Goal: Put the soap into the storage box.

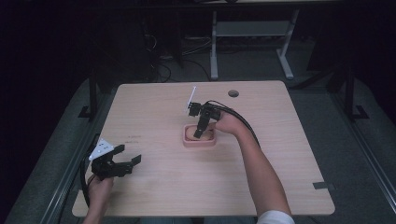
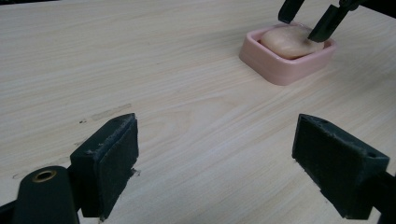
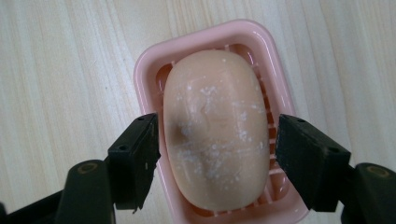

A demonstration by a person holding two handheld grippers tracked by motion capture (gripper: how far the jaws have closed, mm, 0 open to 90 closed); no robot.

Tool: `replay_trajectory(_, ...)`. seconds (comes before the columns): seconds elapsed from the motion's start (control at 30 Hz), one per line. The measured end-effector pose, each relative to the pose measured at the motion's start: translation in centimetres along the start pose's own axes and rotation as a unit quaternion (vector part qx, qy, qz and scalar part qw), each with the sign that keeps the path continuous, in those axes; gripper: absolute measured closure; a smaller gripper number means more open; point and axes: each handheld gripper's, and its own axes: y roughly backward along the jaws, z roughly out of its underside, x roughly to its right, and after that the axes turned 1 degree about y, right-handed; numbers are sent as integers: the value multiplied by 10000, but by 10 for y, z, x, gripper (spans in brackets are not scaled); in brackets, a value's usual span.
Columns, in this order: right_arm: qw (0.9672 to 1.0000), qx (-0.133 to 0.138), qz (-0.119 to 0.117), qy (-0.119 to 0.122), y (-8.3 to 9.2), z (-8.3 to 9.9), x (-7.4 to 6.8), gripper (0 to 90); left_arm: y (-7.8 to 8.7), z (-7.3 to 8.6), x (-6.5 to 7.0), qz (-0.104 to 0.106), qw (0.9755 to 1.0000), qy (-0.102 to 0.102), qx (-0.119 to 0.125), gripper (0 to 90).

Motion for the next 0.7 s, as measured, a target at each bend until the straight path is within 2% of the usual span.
replay_trajectory(0.3,9998,126,-17,-139,4,11,1,264,-1,0,0,-17,10000,-2,-21,142)
replay_trajectory(0.7,9988,406,49,-286,21,29,-2,246,-1,0,2,-4,10000,-26,-19,142)
